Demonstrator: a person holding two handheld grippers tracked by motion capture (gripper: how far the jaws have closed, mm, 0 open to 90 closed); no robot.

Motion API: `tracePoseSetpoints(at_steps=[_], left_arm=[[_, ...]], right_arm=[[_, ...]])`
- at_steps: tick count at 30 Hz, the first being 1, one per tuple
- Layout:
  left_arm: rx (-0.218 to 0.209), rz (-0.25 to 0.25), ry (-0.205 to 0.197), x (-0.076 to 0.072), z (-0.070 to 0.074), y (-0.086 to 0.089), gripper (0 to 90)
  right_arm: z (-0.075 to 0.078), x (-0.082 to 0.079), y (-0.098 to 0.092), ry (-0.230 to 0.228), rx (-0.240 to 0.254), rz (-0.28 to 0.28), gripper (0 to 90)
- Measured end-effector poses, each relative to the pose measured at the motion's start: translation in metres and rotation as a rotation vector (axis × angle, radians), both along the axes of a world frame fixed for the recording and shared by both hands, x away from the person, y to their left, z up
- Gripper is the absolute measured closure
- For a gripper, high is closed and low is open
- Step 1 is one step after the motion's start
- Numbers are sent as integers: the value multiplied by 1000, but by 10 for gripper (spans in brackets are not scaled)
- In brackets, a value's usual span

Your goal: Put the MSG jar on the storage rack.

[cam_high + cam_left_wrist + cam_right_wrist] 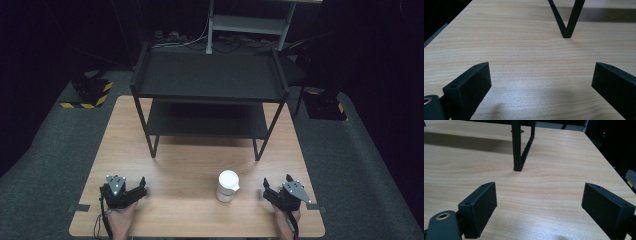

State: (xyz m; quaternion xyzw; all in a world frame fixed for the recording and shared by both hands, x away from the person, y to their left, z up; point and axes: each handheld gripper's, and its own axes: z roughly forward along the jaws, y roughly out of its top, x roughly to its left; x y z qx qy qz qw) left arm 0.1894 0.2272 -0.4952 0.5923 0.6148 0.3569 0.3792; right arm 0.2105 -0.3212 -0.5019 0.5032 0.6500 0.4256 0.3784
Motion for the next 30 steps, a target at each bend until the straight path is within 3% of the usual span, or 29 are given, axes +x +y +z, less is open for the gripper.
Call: tracePoseSetpoints(at_steps=[13,16,19,20,21,22,25,30], left_arm=[[6,0,0,0,0,-1,26],[3,-2,-3,-1,0,-1,26],[4,-3,-1,0,0,-1,26],[4,-3,-1,0,0,-1,26],[2,-4,-2,0,0,-1,26],[2,-4,-2,0,0,-1,27],[2,-6,-2,0,0,0,26],[2,-7,-2,0,0,0,26]], right_arm=[[-2,0,-7,-16,15,41,104],[-2,-1,-12,-17,32,72,104],[-4,-11,-24,-32,83,159,94],[-4,-11,-24,-32,83,159,94],[-4,-20,-28,-43,97,217,91],[-4,-20,-28,-43,97,217,91],[-2,-32,-26,-40,86,324,87],[5,-37,-10,-39,72,467,85]])
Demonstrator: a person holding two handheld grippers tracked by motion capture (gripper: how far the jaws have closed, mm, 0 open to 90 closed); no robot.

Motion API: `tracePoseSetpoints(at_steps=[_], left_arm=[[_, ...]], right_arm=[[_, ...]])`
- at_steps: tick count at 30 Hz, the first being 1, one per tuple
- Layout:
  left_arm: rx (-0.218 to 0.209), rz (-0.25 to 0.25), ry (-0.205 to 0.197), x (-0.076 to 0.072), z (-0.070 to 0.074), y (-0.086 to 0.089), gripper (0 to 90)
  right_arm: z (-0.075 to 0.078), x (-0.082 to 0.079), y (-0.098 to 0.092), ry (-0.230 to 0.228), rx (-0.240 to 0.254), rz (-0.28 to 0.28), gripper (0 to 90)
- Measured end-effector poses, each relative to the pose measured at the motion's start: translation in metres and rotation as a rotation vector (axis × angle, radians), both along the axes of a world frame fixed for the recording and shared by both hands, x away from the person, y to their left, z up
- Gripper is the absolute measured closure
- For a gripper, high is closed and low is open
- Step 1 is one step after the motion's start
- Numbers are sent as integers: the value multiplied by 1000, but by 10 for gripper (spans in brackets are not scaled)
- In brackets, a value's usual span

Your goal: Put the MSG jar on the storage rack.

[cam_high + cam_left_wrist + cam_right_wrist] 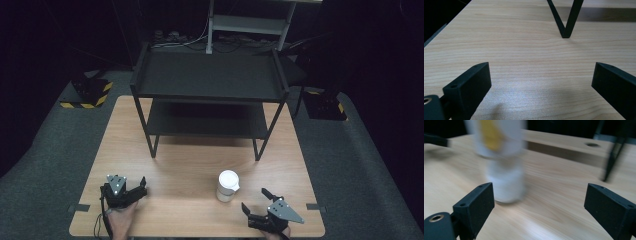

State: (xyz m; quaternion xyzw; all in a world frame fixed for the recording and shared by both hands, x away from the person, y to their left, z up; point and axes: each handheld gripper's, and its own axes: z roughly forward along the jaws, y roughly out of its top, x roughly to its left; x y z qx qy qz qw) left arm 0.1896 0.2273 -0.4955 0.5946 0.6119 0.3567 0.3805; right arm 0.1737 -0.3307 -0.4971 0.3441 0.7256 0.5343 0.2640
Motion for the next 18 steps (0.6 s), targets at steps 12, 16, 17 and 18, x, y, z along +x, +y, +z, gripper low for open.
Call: tracePoseSetpoints(at_steps=[12,16,17,18], left_arm=[[-2,-1,-1,0,0,1,27],[-3,0,-1,0,0,1,27],[-4,-1,-1,0,0,1,27],[-4,-1,-1,0,0,1,27]], right_arm=[[3,28,49,6,32,73,110],[3,35,58,20,11,65,157],[4,38,61,29,4,61,175],[4,38,61,29,4,61,175]])
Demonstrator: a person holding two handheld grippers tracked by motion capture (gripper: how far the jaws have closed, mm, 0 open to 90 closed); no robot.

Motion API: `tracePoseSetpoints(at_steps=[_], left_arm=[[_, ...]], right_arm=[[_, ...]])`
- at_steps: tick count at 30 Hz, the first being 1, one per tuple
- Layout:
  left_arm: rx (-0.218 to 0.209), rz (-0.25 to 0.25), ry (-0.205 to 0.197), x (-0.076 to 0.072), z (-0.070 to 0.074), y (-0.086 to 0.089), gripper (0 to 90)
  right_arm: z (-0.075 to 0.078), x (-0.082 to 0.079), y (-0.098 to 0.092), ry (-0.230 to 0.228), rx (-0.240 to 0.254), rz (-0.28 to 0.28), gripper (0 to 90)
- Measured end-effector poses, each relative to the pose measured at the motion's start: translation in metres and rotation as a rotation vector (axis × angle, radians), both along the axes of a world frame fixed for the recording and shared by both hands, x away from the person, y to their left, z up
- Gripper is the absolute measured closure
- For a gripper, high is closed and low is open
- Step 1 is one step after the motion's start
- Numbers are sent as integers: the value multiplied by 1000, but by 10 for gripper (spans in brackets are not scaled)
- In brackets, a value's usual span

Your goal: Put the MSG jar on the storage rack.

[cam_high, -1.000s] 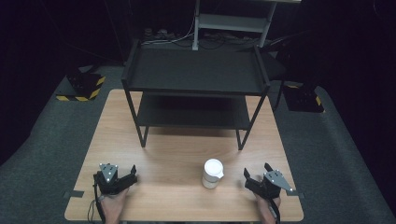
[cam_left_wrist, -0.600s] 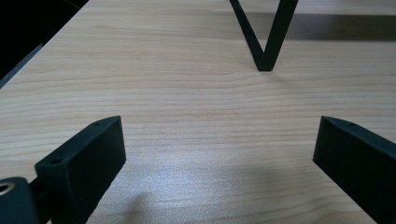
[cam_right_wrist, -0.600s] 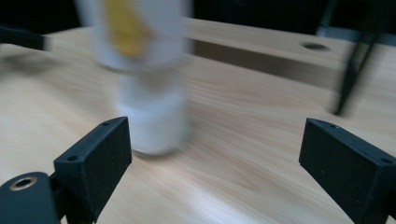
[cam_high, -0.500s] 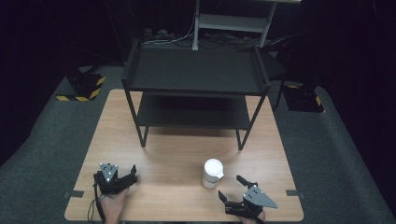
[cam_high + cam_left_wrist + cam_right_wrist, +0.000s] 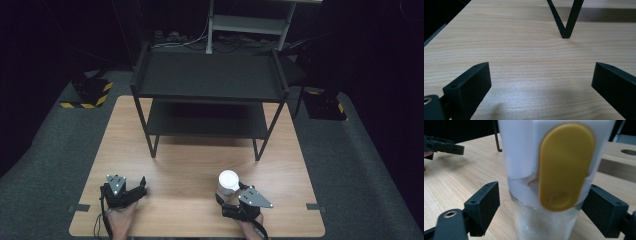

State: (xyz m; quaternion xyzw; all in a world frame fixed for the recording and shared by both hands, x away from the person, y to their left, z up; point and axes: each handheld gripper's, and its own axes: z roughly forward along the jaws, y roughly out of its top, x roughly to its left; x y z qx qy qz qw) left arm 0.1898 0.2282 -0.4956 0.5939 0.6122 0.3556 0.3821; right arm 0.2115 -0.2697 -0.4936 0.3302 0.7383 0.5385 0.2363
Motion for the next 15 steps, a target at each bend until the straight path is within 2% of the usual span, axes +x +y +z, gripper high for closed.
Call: tracePoseSetpoints(at_steps=[4,5,15], left_arm=[[0,-1,-1,0,0,0,27],[1,-2,-2,-1,0,0,27],[3,-1,-1,0,0,0,27]], right_arm=[[0,-1,4,-14,-2,-12,238],[0,-2,4,-25,-3,-23,285],[-2,-7,5,-40,-5,-33,299]])
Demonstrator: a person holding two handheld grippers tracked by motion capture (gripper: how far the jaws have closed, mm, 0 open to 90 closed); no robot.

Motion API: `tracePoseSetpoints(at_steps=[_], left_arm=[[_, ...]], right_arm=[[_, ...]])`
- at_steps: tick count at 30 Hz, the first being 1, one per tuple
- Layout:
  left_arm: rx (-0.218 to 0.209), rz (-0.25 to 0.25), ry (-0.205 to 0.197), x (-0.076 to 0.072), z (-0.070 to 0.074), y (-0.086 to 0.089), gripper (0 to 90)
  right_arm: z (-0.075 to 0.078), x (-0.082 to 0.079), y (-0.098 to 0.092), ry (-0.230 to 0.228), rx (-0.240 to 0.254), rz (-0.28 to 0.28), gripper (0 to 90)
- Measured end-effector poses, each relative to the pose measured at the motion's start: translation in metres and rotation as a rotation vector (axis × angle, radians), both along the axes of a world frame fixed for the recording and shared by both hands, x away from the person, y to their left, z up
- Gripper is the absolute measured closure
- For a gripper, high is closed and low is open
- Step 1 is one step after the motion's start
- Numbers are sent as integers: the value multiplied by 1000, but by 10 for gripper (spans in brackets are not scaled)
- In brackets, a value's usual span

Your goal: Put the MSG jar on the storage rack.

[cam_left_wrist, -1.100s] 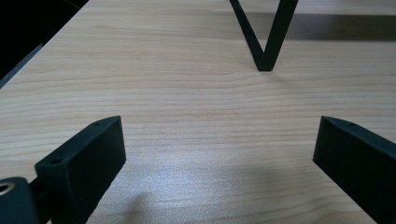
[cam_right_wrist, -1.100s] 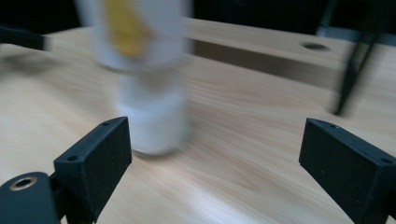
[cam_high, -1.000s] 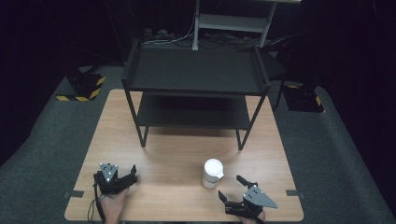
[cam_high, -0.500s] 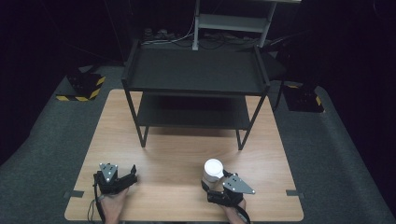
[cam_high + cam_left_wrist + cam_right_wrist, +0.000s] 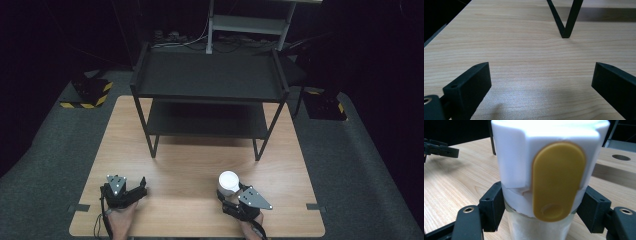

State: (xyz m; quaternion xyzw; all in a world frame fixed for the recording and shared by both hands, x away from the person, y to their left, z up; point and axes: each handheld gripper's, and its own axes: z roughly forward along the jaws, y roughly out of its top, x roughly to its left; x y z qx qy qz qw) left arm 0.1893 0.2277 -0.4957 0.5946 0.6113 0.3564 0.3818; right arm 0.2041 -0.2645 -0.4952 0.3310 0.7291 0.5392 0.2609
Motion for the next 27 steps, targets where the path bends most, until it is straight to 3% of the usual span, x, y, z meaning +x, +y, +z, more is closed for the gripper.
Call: tracePoseSetpoints(at_steps=[8,11,15,18,19,21,22,23,27], left_arm=[[-10,-3,-5,1,0,2,27],[-18,-8,-14,1,-1,4,27],[-14,-21,-12,0,-1,5,27],[-14,-20,-14,-1,-1,4,27],[-15,-20,-14,-1,-1,4,27],[-15,-18,-12,-1,-1,4,27],[-14,-18,-12,-1,-1,4,27],[-14,-18,-12,-1,-1,4,27],[-17,-21,-14,-1,-1,5,27]], right_arm=[[8,4,0,17,2,10,300],[19,9,2,9,-8,18,301],[47,19,7,-15,-30,30,300],[61,22,4,-28,14,17,301],[72,24,3,-39,21,10,301],[85,27,4,-53,12,6,300],[100,31,3,-75,3,4,300],[100,31,3,-75,3,4,300],[123,42,3,-90,33,-26,300]])
